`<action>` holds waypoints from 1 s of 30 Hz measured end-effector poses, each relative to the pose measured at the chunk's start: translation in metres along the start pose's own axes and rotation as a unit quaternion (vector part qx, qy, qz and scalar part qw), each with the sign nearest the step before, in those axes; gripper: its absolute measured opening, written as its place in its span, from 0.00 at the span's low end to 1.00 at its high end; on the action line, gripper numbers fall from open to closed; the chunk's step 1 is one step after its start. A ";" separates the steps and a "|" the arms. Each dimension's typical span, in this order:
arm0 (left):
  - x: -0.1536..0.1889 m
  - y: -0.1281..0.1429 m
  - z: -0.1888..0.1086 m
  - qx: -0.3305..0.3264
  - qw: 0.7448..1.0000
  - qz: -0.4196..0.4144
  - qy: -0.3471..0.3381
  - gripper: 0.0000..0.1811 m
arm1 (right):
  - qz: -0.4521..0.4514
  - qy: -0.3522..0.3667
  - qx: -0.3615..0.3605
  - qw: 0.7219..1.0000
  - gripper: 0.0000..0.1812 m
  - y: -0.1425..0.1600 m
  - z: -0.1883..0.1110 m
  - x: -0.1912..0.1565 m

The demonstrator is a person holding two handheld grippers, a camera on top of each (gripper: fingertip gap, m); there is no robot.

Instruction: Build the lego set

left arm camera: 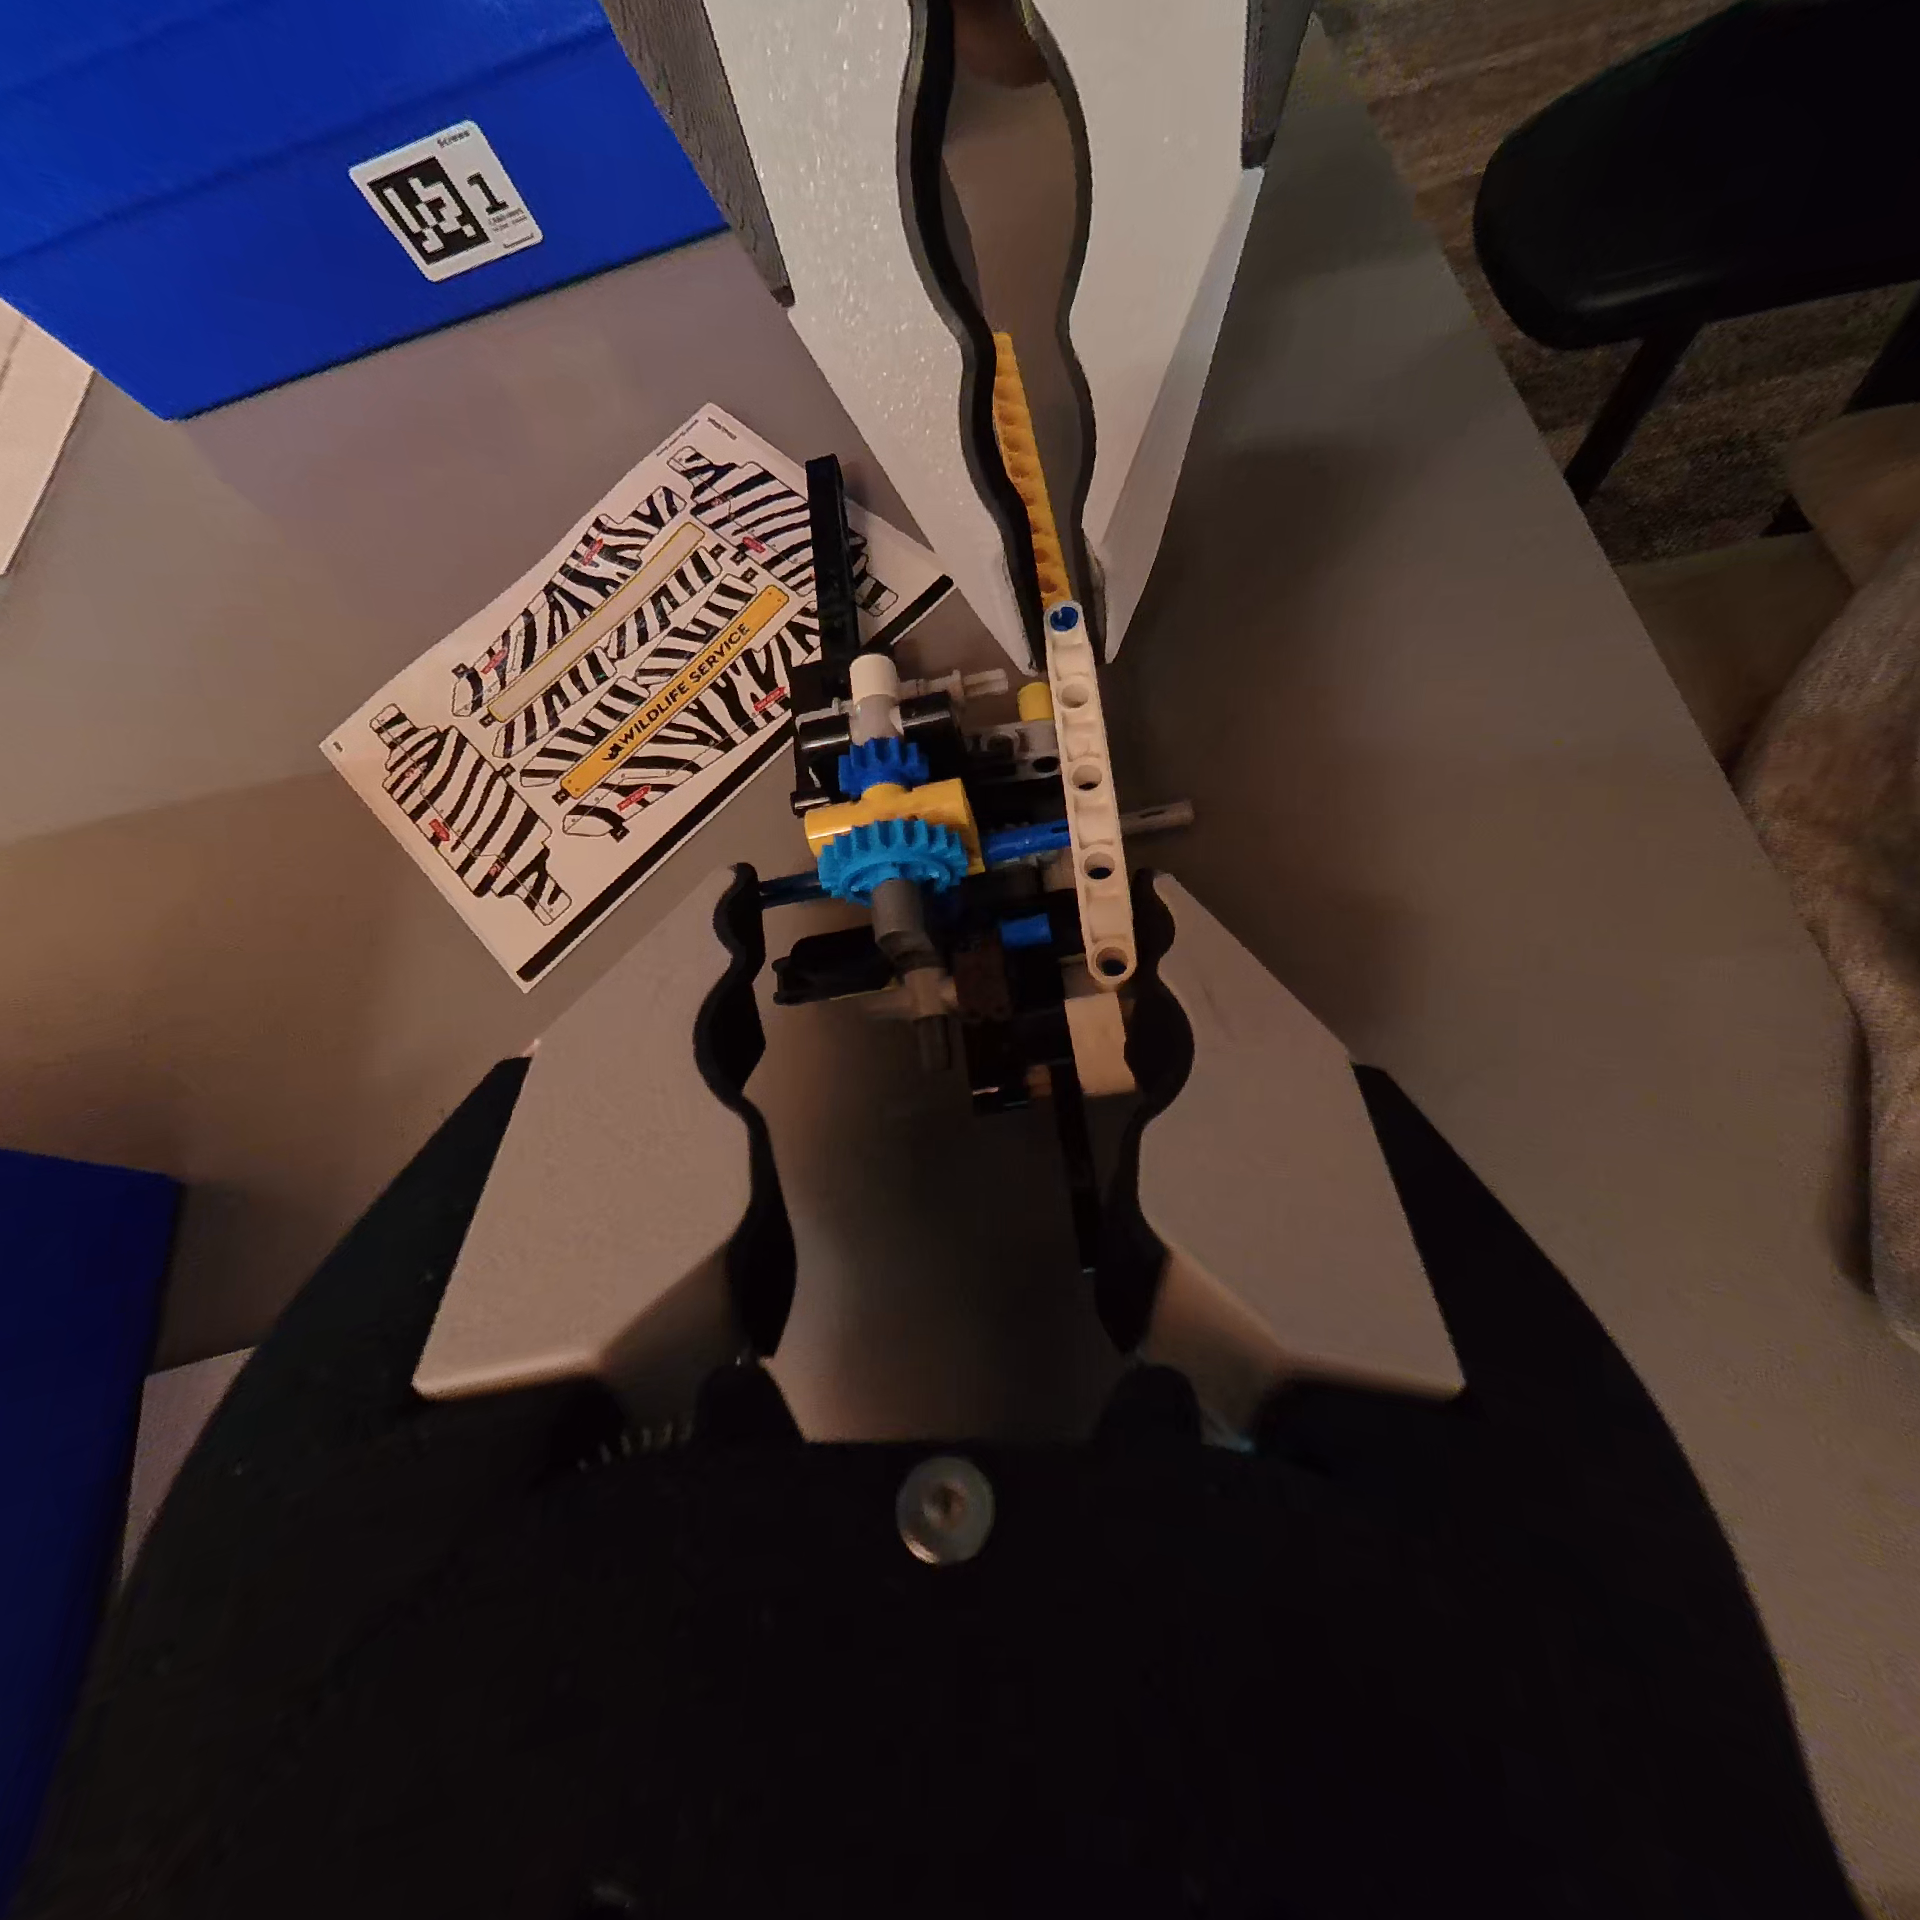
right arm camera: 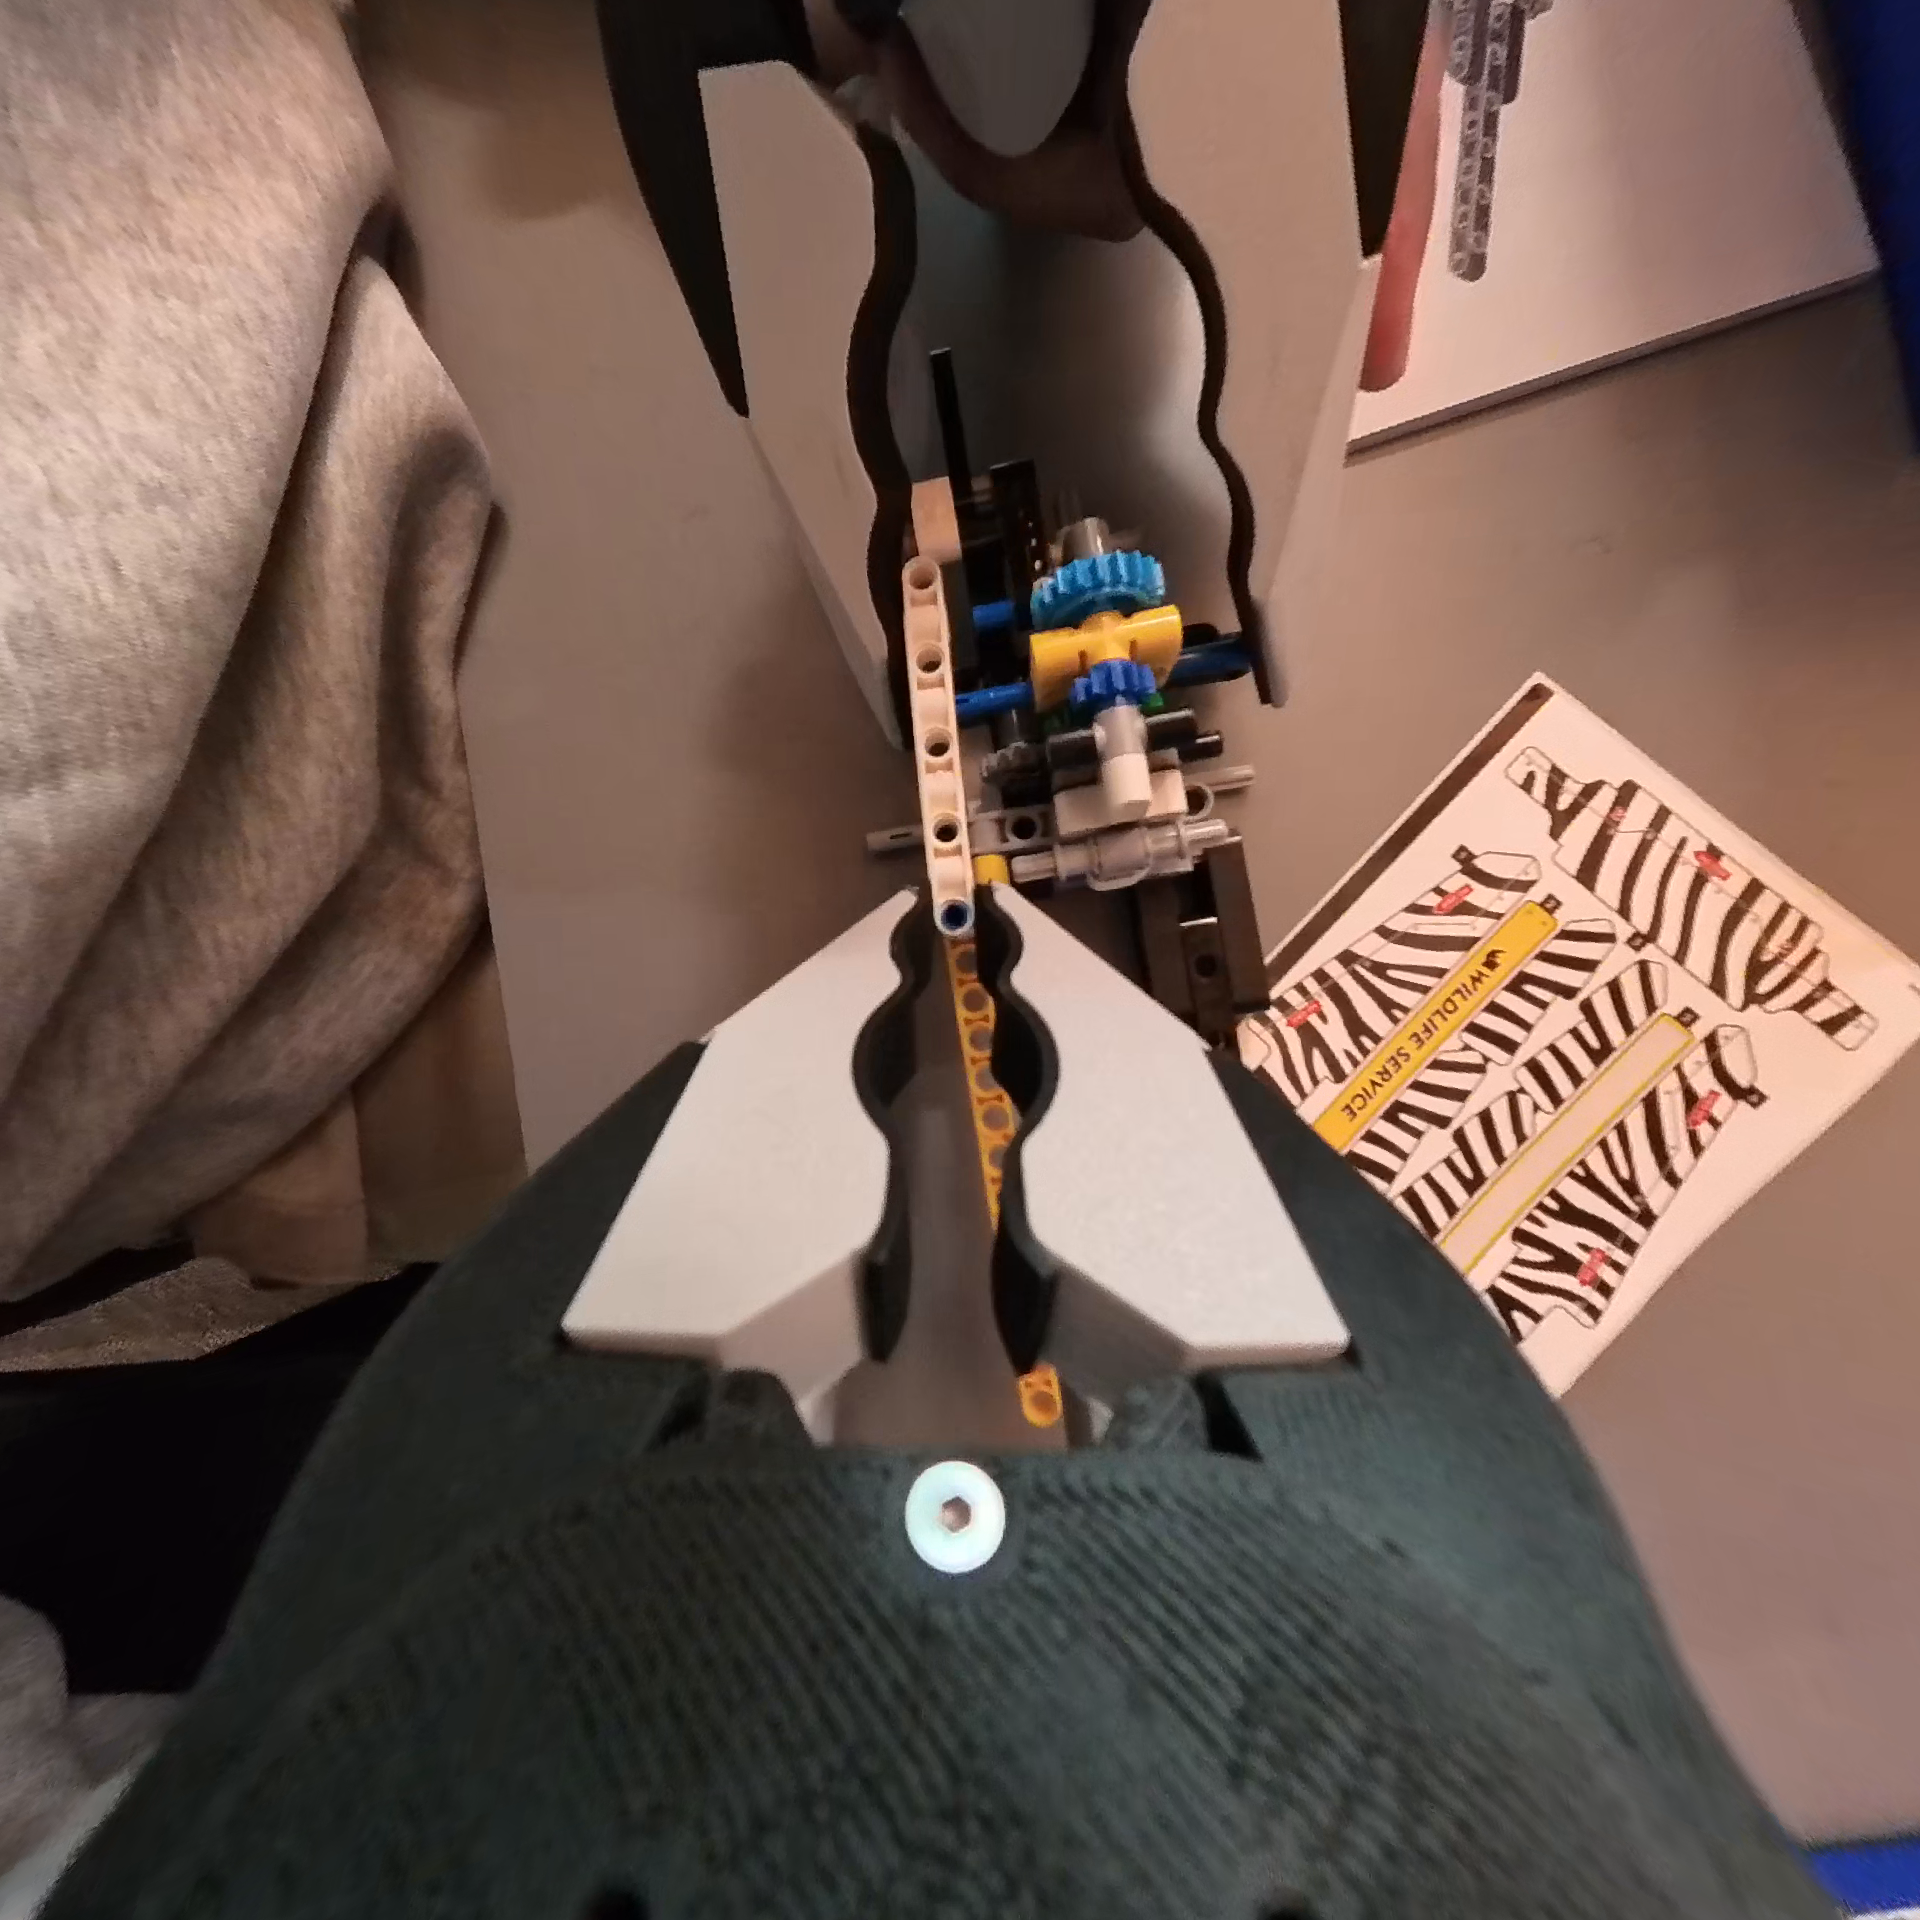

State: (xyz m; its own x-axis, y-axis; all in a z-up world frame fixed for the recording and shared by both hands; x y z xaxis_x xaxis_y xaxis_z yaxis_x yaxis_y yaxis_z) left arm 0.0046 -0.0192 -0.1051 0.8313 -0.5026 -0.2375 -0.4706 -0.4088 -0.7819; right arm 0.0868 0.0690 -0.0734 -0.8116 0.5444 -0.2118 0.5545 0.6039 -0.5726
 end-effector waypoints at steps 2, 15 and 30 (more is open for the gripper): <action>0.000 0.000 0.000 0.000 1.000 0.001 0.001 0.39 | 0.001 -0.002 0.001 1.000 0.03 0.001 0.000 0.000; 0.003 0.001 0.000 0.001 1.000 0.010 0.004 0.40 | 0.004 -0.012 -0.001 1.000 0.03 0.007 -0.001 0.000; 0.003 0.002 0.000 0.000 1.000 0.008 0.007 0.40 | 0.007 -0.019 0.002 1.000 0.03 0.010 0.000 0.001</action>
State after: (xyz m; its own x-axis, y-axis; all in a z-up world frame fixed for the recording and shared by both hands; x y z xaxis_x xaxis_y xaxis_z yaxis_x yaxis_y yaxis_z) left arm 0.0061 -0.0220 -0.1077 0.8194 -0.5201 -0.2409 -0.4830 -0.4002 -0.7788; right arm 0.0914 0.0754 -0.0787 -0.8101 0.5303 -0.2500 0.5652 0.5934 -0.5731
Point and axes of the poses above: each gripper's, where its closed fingertips meet, z out along the fingers, y out of its underside, x = y × z across the jaws, the point moved 7 cm from there along -z, back along the fingers, and after that the axes turned 7 degrees about -y, right-handed, at the moved point
